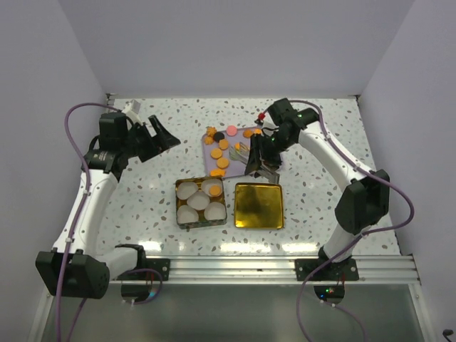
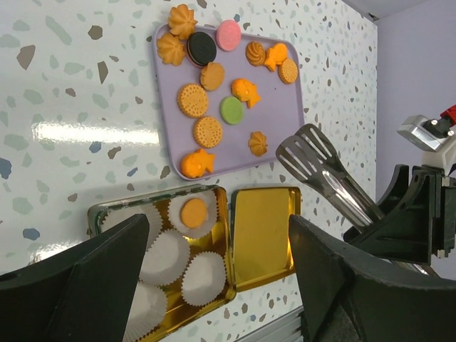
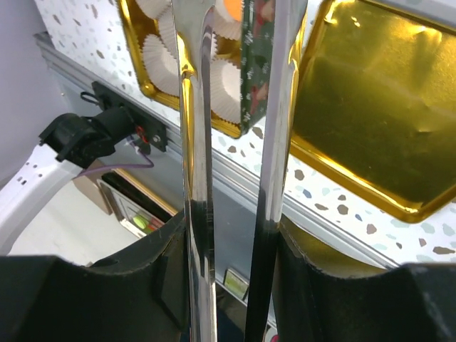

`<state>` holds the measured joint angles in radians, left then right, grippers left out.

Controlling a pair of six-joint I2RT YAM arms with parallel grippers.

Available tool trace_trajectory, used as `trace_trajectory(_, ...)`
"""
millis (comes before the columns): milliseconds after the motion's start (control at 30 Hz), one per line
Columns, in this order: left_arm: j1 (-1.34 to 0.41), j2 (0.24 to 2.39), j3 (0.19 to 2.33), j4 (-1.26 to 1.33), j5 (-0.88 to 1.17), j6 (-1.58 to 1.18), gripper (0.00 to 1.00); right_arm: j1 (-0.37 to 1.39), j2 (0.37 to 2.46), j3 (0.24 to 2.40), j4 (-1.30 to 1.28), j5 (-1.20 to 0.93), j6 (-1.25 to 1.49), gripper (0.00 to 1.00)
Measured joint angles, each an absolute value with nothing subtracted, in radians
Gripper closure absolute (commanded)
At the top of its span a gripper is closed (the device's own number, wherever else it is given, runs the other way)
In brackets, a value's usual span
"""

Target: Pack the cookies

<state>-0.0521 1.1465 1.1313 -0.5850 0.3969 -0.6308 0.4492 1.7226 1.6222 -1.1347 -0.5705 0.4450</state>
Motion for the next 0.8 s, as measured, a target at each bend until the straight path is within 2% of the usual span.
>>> trace_trajectory(200, -0.052, 1.163, 1.131, -0.585, 0.398, -0.631, 0.15, 0.435, 1.747, 1.559, -1.126, -0.537, 0.437, 0.51)
trace_trajectory(800, -0.052, 1.181, 1.131, -0.569, 0.408, -0.631, 0.15, 0.397, 1.855, 1.542, -1.103, -0.385, 0.391, 0.48)
